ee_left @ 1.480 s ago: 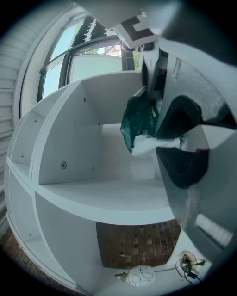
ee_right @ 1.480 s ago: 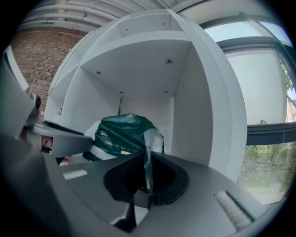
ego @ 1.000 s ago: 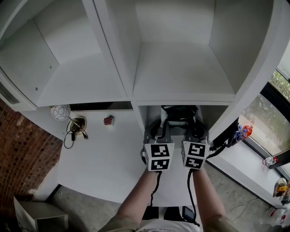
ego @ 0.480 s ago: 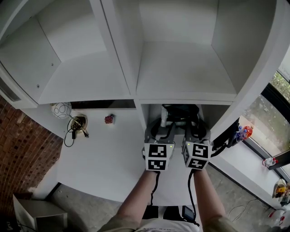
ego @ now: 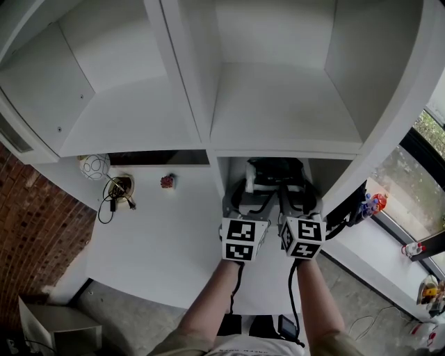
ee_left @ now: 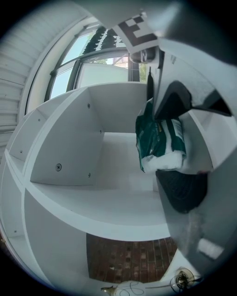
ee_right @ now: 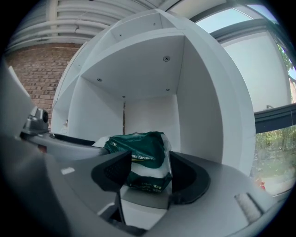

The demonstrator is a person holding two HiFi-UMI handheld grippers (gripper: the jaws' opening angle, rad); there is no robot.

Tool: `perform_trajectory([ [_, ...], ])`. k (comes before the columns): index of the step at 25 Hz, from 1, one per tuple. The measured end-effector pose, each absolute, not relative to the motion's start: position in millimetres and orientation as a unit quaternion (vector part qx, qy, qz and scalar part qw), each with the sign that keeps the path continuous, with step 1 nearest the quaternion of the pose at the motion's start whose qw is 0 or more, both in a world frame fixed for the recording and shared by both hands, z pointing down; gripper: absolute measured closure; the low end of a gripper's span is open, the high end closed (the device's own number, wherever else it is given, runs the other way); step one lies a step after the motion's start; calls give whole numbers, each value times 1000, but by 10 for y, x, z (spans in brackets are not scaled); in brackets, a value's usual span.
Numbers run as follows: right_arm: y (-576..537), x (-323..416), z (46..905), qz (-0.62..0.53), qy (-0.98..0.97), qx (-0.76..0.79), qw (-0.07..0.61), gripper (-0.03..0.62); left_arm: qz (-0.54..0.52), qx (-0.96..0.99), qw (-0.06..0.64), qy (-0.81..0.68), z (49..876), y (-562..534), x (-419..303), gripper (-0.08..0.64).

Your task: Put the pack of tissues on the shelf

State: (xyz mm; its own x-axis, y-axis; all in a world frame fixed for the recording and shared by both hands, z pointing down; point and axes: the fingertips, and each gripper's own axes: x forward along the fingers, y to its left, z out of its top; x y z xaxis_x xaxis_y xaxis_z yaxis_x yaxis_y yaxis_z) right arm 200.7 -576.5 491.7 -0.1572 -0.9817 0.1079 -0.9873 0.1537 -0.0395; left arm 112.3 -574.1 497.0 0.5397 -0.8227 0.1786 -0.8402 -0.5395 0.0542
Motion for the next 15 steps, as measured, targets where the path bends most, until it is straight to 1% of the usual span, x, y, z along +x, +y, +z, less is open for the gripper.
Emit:
perform_trajectory([
  [3, -5754, 1999, 4915, 52, -762, 645, 22, 337, 63, 876, 63, -473, 4962, -5727, 1140, 175],
  [9, -5719, 2040, 4884, 56, -761, 646, 1, 336, 44, 880, 68, -468, 4911, -5699, 1159, 144],
  [15, -5697, 2047, 4886, 55, -763, 644, 1, 333, 37, 879, 71, -470, 4890, -5689, 1160, 133],
])
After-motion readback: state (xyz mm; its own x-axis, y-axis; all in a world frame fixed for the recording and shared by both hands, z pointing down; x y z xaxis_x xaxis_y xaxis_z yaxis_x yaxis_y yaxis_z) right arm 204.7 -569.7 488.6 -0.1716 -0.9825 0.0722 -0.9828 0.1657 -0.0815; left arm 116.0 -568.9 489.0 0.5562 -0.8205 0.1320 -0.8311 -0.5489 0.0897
